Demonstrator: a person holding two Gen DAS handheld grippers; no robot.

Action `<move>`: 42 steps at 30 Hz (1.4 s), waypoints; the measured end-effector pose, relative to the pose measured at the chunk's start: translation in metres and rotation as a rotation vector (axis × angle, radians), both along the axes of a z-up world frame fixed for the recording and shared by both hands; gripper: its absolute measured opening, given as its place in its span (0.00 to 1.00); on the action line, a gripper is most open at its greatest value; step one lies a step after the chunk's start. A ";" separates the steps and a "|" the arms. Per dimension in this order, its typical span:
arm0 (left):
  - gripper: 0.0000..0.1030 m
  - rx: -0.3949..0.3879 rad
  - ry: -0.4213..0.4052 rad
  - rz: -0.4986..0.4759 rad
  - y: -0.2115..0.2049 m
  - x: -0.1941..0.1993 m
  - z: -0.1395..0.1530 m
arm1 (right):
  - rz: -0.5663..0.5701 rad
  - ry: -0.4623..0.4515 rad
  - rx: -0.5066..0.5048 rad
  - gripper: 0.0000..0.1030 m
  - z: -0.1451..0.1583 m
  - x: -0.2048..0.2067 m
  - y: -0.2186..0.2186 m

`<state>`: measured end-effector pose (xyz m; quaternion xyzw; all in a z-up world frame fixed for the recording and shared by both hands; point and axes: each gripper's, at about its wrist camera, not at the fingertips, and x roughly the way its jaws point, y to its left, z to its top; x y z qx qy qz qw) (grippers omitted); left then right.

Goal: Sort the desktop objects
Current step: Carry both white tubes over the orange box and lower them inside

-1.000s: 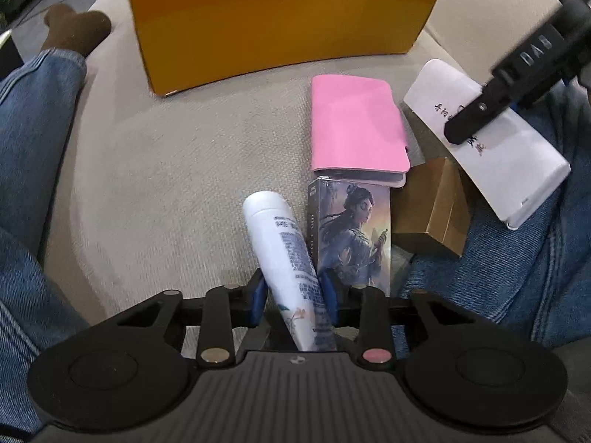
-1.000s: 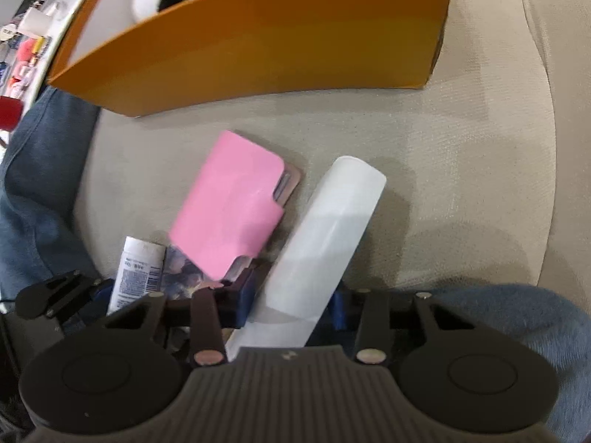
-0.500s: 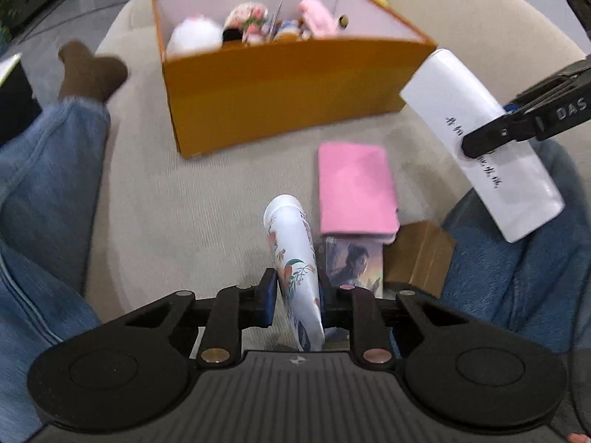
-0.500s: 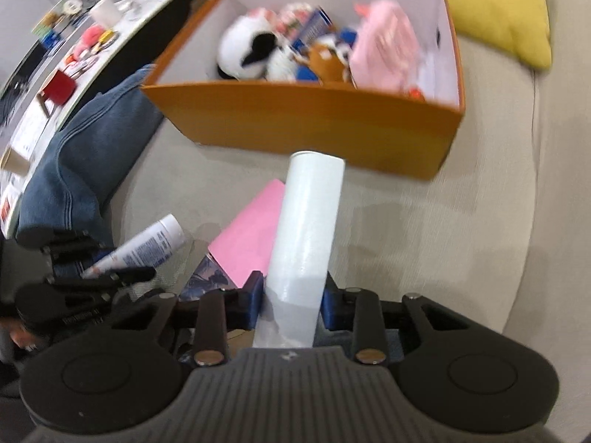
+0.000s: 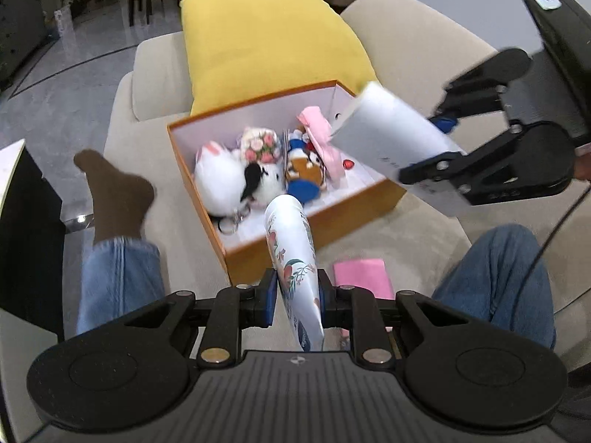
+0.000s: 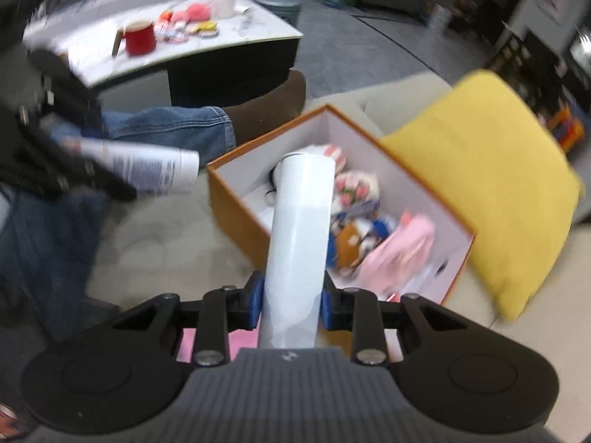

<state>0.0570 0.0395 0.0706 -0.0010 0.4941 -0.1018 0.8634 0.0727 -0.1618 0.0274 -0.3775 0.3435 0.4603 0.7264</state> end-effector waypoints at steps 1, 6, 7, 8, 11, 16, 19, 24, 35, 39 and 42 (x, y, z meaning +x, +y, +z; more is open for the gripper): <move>0.23 0.012 0.010 0.002 0.001 0.011 0.004 | 0.026 -0.016 -0.019 0.31 0.000 0.007 0.007; 0.23 -0.008 0.109 0.027 0.013 0.064 0.002 | 0.168 -0.092 -0.123 0.31 -0.010 0.038 0.042; 0.23 -0.017 0.126 0.040 0.018 0.072 -0.001 | 0.201 -0.108 -0.143 0.31 -0.015 0.043 0.049; 0.23 -0.016 0.133 0.053 0.023 0.079 -0.002 | 0.242 -0.118 -0.163 0.31 -0.021 0.048 0.056; 0.23 -0.011 0.130 0.090 0.040 0.093 -0.001 | 0.333 -0.077 -0.203 0.31 -0.042 0.063 0.074; 0.23 -0.059 0.150 0.086 0.059 0.104 -0.005 | 0.472 0.091 -0.241 0.31 -0.086 0.085 0.096; 0.23 -0.072 0.167 0.059 0.058 0.112 -0.010 | 0.518 0.166 -0.265 0.31 -0.106 0.096 0.108; 0.23 -0.070 0.207 0.008 0.048 0.125 -0.021 | 0.632 0.267 -0.294 0.31 -0.127 0.103 0.122; 0.23 -0.070 0.265 0.010 0.048 0.147 -0.044 | 0.738 0.420 -0.307 0.31 -0.156 0.114 0.155; 0.23 -0.076 0.277 0.009 0.048 0.150 -0.049 | 0.741 0.450 -0.304 0.31 -0.159 0.115 0.156; 0.24 -0.079 0.293 0.004 0.045 0.151 -0.052 | 0.704 0.480 -0.260 0.33 -0.150 0.121 0.157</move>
